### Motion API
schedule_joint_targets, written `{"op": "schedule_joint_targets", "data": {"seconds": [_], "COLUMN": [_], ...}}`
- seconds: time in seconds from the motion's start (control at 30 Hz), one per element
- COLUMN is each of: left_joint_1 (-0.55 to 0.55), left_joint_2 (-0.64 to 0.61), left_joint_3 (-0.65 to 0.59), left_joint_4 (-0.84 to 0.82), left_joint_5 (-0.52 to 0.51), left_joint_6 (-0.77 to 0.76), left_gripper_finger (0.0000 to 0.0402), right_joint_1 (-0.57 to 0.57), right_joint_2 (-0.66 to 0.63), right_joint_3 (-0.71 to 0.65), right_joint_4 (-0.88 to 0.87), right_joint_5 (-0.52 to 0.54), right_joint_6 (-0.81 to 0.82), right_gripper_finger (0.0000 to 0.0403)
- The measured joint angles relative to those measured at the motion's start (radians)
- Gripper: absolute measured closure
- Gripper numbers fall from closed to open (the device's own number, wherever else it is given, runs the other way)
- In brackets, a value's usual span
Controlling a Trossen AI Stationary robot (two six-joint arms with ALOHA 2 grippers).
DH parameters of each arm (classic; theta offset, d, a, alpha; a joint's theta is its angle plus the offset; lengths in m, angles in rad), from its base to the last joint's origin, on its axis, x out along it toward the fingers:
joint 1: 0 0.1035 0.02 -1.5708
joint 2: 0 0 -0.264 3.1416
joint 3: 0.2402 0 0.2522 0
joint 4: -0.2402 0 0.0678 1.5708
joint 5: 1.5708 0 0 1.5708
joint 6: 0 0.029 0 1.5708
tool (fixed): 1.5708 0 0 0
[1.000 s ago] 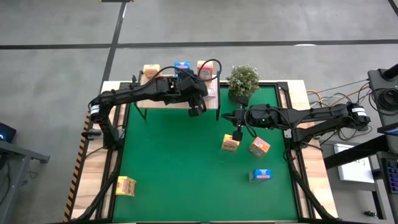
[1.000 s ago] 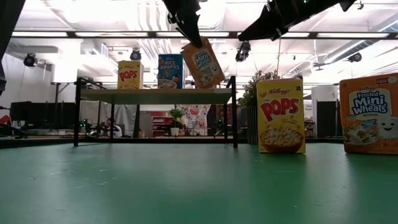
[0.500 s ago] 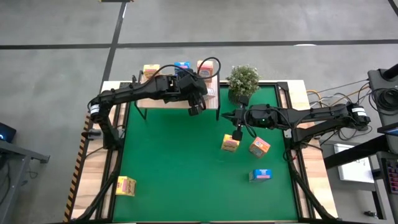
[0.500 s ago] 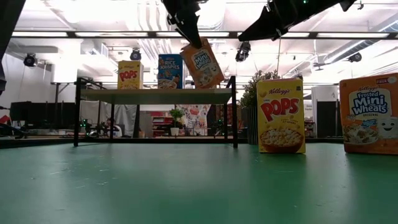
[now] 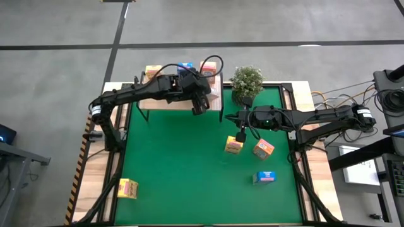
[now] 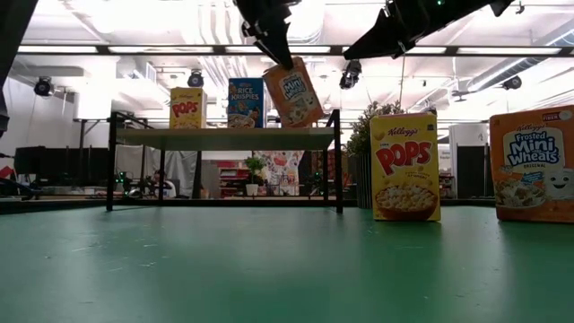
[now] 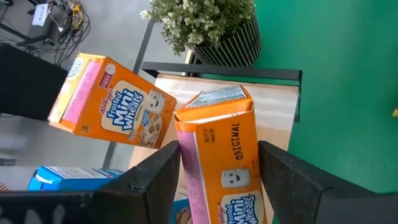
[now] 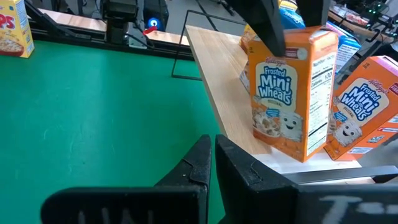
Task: Stack cereal on shelf
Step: Put the left orange cereal box on the shelf
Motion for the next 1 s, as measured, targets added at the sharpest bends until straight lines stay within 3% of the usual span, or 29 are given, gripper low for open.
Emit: {"op": "schedule_joint_targets", "data": {"seconds": [0.57, 0.83, 1.0], "left_joint_1": [0.01, -0.045, -0.103], "left_joint_2": [0.0, -0.002, -0.033], "left_joint_3": [0.042, 0.176, 0.166], "left_joint_4": [0.007, -0.135, -0.167], "left_joint_5": [-0.028, -0.027, -0.025], "left_joint_6": [-0.019, -0.017, -0.016], "left_gripper_finger": [0.0205, 0.0205, 0.0205], "right_joint_1": [0.0, 0.0, -0.002], "right_joint_2": [0.0, 0.0, 0.0], "right_joint_3": [0.0, 0.0, 0.0], "right_joint_4": [-0.002, 0.0, 0.015], "right_joint_5": [0.001, 0.001, 0.001], "right_joint_6": [-0.001, -0.008, -0.008], "right_gripper_finger": [0.039, 0.039, 0.039]}}
